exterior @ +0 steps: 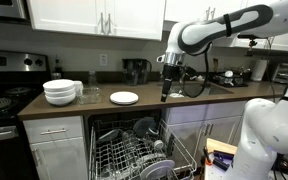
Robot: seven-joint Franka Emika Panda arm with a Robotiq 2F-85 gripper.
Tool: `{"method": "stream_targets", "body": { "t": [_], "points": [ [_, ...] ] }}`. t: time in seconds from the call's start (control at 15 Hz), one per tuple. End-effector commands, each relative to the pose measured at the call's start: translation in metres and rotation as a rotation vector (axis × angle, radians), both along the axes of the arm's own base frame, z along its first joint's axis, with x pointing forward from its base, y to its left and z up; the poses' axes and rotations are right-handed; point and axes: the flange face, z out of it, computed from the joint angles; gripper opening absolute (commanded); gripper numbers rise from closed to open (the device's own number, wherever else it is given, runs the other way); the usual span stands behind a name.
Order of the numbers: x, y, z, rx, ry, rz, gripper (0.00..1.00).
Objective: Pick up the plate and put it in the dishwasher
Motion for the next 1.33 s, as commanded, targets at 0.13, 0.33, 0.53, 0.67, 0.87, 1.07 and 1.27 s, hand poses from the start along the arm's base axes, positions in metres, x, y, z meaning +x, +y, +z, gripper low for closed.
{"method": "stream_targets", "body": {
  "t": [0.13, 0.33, 0.53, 0.67, 0.87, 1.07, 1.27],
  "points": [
    [0.0, 0.0, 0.001, 0.0, 0.001, 0.0, 1.0],
    [0.008, 0.003, -0.004, -0.071, 0.014, 0.02, 1.0],
    [0.027, 0.017, -0.003, -0.226, 0.018, 0.098, 1.0],
    [0.046, 0.029, -0.003, -0.325, 0.005, 0.159, 1.0],
    [0.08, 0.042, -0.005, -0.462, -0.029, 0.248, 1.0],
    [0.116, 0.043, -0.01, -0.591, -0.063, 0.32, 1.0],
    [0.144, 0.035, -0.02, -0.688, -0.084, 0.352, 1.0]
  ]
}}
